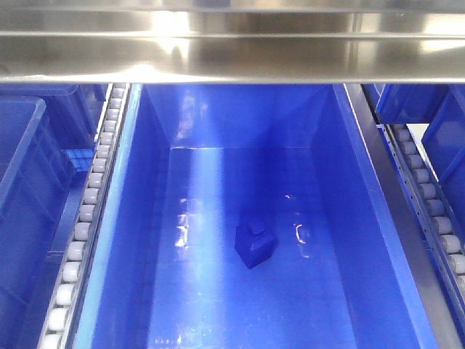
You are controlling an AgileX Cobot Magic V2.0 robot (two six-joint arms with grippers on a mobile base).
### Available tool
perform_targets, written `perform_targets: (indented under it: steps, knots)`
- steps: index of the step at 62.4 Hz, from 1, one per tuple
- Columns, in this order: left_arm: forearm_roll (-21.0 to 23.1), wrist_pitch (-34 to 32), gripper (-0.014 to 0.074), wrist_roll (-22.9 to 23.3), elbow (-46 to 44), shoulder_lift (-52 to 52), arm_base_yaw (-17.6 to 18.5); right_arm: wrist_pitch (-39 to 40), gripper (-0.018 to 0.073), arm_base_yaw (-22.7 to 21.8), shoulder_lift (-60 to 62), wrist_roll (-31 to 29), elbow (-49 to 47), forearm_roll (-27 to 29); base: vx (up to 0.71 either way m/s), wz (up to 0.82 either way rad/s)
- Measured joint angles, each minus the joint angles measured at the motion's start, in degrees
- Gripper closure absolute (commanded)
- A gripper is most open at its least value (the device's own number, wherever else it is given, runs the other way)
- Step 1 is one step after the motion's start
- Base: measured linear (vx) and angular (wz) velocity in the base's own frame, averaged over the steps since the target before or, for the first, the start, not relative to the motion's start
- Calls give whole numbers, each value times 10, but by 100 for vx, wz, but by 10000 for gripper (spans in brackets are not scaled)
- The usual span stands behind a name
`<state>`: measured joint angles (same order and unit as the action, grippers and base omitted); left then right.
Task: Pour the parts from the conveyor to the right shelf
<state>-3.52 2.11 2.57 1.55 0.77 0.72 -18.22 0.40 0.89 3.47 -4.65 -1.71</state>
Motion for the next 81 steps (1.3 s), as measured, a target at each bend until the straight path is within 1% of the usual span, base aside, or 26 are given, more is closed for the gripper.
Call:
perform_targets:
  steps: [4,7,16,23,81]
  knots:
    - [0,0,603,0,0,0,0,26,569,-17,0,0,19,5,0,0]
    - [0,0,603,0,0,0,0,49,569,-21,0,0,31,5,0,0]
    - [0,0,603,0,0,0,0,124,569,-21,0,0,62,5,0,0]
    - [0,0,603,0,0,0,0,150,569,-21,0,0,62,5,0,0]
    - [0,0,603,0,0,0,0,155,569,-21,0,0,62,5,0,0]
